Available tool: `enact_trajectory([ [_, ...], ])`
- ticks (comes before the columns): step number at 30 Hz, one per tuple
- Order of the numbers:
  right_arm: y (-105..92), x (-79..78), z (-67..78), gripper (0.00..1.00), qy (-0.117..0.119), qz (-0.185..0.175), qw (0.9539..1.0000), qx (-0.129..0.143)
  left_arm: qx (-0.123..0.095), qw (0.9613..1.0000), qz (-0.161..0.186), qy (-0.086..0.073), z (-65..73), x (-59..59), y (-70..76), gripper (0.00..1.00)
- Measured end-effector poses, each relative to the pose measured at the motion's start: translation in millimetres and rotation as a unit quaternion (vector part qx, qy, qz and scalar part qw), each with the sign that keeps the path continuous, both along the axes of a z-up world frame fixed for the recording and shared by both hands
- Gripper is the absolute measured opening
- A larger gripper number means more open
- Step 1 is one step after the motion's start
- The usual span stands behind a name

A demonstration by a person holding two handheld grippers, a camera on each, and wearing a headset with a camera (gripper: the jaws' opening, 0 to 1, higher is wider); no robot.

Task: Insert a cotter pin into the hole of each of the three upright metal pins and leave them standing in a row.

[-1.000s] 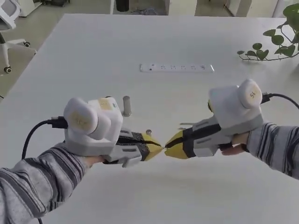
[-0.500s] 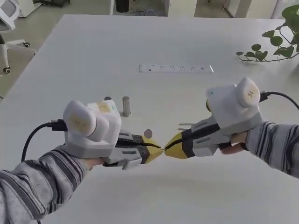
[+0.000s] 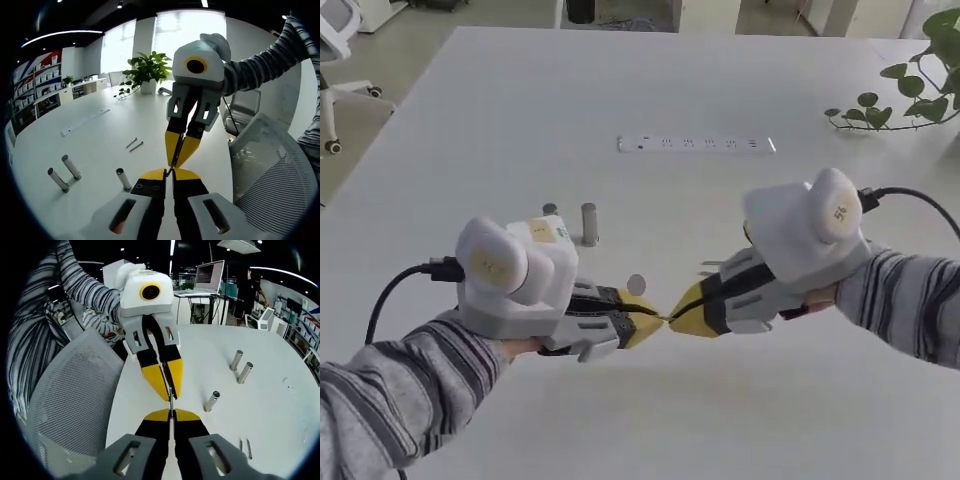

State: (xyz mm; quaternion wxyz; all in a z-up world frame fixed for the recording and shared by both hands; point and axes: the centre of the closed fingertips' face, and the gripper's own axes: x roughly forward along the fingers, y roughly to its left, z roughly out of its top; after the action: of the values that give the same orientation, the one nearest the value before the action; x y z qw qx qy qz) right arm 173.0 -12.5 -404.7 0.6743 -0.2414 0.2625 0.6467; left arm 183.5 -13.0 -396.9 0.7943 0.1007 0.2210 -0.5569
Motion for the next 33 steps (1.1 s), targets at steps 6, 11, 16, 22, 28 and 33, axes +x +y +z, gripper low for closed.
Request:
enact_trajectory([
  [6,-2.3,8.1,-1.4,0.0,-0.018,0.005,0.9997,-0.016,-0.007,0.9997,0.022,-0.002,0.1,6.4,1.6,0.01],
  [11,-6.4,18.2,-4.0,0.0,-0.037,-0.004,0.9988,-0.032,-0.02,0.9971,0.074,0.006,-1.2,17.8,9.9,0.01],
  [16,-9.2,32.7,-7.5,0.0,-0.043,-0.028,0.9982,-0.031,-0.018,0.9924,0.121,0.009,-8.2,27.9,20.7,0.02],
  [22,-13.7,47.9,-14.6,0.0,-0.054,-0.05,0.9963,-0.045,-0.011,0.9871,0.16,0.007,-20.1,38.7,27.3,0.04],
  [28,-16.5,61.0,-21.7,0.0,-0.068,-0.064,0.9941,-0.056,-0.005,0.9807,0.195,-0.005,-30.4,51.1,29.0,0.12],
  [33,-15.5,67.6,-28.9,0.0,-0.069,-0.07,0.9932,-0.063,0.001,0.9762,0.217,-0.006,-41.2,62.4,28.0,0.16],
])
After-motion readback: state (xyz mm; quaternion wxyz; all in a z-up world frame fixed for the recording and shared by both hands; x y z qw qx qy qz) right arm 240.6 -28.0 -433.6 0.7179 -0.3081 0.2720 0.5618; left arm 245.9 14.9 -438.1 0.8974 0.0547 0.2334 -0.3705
